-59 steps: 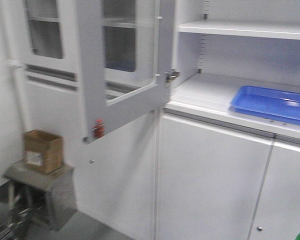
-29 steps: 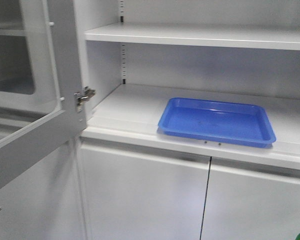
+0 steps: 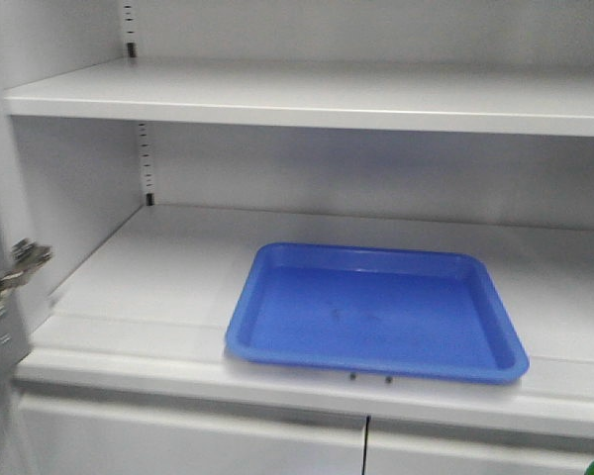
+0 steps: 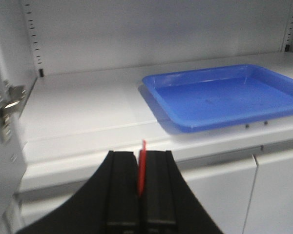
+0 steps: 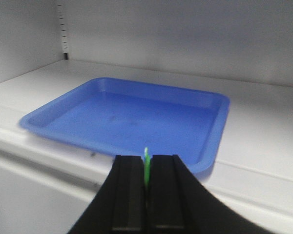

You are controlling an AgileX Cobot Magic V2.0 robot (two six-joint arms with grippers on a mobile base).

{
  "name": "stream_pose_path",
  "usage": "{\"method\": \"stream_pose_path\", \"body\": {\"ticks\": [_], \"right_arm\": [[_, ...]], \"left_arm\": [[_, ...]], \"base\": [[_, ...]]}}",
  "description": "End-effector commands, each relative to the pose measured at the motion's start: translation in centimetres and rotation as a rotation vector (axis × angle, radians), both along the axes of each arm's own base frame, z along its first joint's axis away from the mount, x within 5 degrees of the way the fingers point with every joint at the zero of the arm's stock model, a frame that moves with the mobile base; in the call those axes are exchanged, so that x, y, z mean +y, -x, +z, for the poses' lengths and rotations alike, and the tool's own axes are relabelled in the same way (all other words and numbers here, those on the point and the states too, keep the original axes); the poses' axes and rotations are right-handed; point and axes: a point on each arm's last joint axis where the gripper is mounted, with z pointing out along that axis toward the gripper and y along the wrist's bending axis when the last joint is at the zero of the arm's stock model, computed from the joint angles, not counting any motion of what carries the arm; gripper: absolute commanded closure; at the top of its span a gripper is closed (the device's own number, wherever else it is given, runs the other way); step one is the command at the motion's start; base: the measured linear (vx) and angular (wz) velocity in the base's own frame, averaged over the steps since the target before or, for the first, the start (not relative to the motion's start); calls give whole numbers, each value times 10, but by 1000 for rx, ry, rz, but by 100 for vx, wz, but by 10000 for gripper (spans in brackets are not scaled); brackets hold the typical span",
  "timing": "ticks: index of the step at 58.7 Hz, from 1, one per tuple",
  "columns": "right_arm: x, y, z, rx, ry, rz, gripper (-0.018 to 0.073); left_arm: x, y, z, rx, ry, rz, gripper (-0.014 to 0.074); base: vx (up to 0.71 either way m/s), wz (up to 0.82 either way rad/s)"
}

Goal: Sort red and green spoons into left cabinet
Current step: 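Drive the base to the open white cabinet with the blue tray, then approach the blue tray on the cabinet shelf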

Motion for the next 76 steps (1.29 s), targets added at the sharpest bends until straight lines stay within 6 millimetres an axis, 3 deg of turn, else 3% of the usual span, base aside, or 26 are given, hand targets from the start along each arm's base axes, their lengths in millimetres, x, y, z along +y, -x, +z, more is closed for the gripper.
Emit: {"method": "stream_pose_path", "body": {"ticks": [1, 34, 76], "right_arm": [[-4, -1, 14, -75, -19, -42, 564], [-4, -1, 14, -75, -19, -42, 564], [-4, -2, 15, -77, -17, -44, 564]], "left_arm": [[2, -1, 11, -39, 36, 31, 596], [2, -1, 11, -39, 36, 30, 596], [2, -1, 11, -39, 36, 30, 596]], "base": [[38, -27], [26, -19], [3, -3]]}}
